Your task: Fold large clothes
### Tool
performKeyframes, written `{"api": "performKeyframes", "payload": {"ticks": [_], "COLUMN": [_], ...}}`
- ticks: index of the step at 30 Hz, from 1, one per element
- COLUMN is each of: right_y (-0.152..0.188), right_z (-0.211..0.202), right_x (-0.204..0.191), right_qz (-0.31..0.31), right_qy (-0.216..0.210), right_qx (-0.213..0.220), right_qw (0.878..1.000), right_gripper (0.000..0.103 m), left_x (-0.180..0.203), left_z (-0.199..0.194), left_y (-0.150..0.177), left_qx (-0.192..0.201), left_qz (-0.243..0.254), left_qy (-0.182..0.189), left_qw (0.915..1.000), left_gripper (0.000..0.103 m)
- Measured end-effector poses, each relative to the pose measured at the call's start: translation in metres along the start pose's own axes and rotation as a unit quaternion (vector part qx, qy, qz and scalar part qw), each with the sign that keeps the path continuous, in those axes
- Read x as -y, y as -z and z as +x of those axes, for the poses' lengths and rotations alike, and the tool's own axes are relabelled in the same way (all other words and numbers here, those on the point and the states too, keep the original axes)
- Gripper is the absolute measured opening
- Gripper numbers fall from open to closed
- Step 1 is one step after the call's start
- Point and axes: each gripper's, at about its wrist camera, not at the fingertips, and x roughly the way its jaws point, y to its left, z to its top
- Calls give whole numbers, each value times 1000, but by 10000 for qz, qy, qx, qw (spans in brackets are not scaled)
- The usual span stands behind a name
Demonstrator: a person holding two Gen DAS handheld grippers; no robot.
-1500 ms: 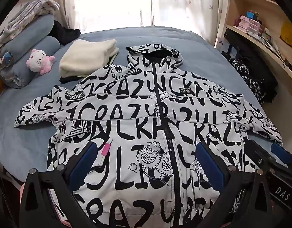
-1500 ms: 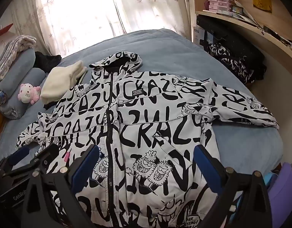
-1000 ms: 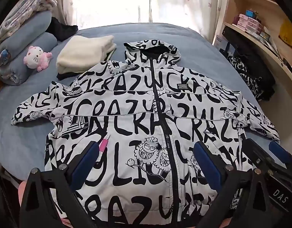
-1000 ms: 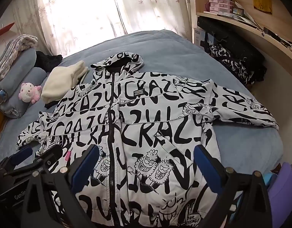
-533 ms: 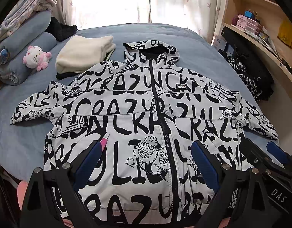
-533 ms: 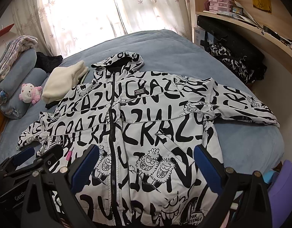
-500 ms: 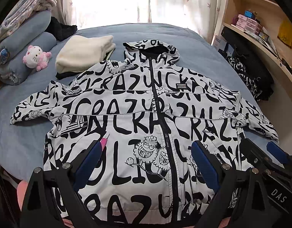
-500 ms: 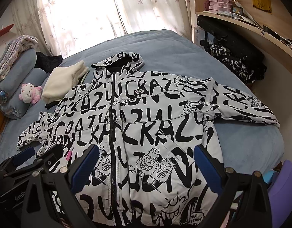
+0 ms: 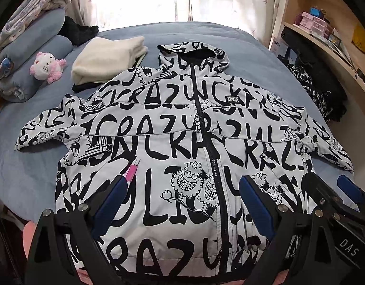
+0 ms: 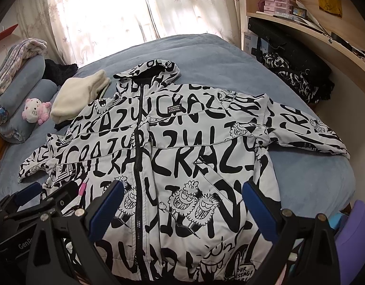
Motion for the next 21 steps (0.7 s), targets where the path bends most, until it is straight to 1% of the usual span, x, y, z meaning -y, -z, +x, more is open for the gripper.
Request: {"api": "performKeyframes", "payload": {"ticks": [4,17,21], "right_y": [0,-1,-4], "right_z": [1,7,6], "right_x": [0,3,5], "right_qz": [2,3,-13], "right_qy": [-4,-29,-25], "right_qx": [-2,-2,16], "right_qw": [10000,10000,10000], "right_gripper": [100,100,100], "left_x": [-2,1,13], "left_z": [3,6,11], "left_y": [0,2,-4], "left_qx": [-51,-45,-23], "left_qz": [-47,-13,61], "left_qy": [37,15,-33], "left_qw": [10000,10000,10000], "left_gripper": [94,94,94]}}
